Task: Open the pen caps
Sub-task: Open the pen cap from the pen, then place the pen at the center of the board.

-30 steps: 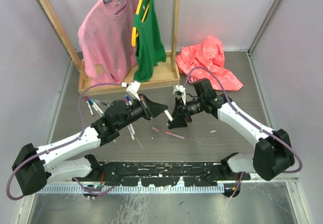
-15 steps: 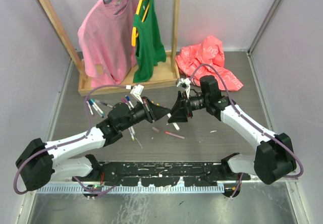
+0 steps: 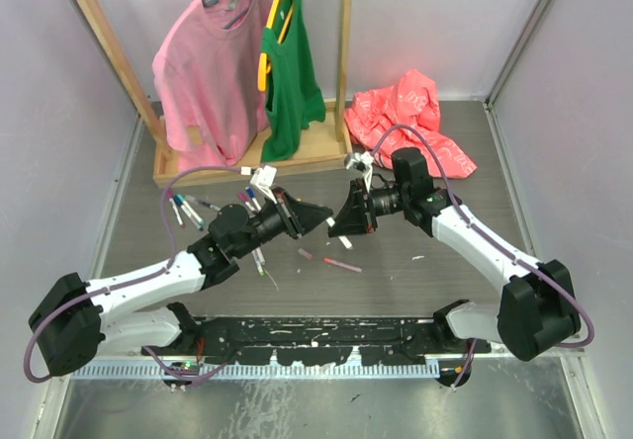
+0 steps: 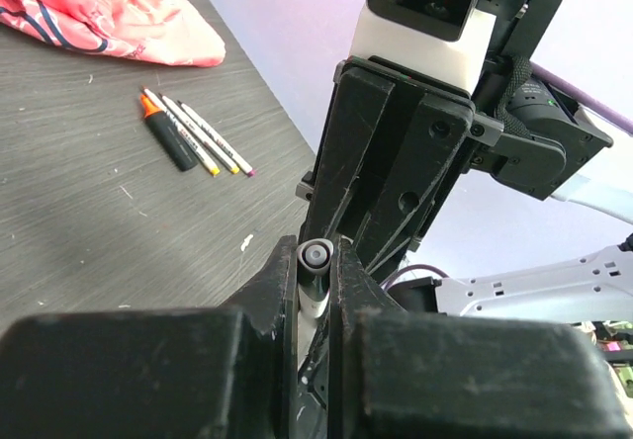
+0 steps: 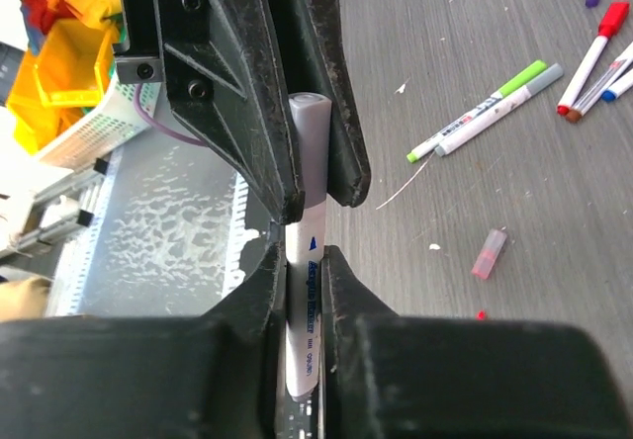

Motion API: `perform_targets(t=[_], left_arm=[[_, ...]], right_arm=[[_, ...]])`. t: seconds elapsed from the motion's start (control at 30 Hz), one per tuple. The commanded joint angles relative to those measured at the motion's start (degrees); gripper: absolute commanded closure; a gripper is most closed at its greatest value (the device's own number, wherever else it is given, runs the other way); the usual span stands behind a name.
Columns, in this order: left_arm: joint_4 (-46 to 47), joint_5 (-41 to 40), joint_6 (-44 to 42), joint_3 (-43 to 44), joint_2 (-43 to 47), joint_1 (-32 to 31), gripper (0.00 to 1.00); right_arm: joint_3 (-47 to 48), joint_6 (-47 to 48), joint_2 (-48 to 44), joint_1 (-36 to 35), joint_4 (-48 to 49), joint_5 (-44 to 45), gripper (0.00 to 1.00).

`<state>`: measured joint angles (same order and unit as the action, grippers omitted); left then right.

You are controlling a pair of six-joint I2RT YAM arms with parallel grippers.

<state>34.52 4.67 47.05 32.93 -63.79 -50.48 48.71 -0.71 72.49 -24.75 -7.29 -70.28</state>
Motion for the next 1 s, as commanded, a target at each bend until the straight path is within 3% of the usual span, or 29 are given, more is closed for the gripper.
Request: perform_targets(t=[0.0,0.27,0.47,0.63,0.77,0.97], left_arm=[[6.35,-5.74,-2.78,-0.13,3.24,0.47,1.00],[7.00,-16.09,-8.60,6.10,8.49,10.50,1.00],[7.81,-16.17,-5.95,8.95,8.90,15.14,1.00],[2.68,-11.47,-1.28,7.68,10.64,15.12,1.00],[-4.47,-7.81,4.83,3.14,13.80,15.13,1.00],[-11.82,-4.55,16.63,-5.07,16.54,14.88,1.00]], right_arm=[[1.20,1.45,0.46,-0.61,-0.50,-0.65,0.98],[3.61,4.84,3.55,-1.40,-6.50,-1.25,0.99],[5.03,7.44,5.25,-2.33,-9.89,-0.20,0.99],[8.34,17.03,3.30,-2.40,-18.17,13.06,0.99],[7.48,21.65,0.47,-2.50,-18.79,25.38,0.99],[7.97,23.83,4.22,-3.02,-20.63,31.46,0.96]])
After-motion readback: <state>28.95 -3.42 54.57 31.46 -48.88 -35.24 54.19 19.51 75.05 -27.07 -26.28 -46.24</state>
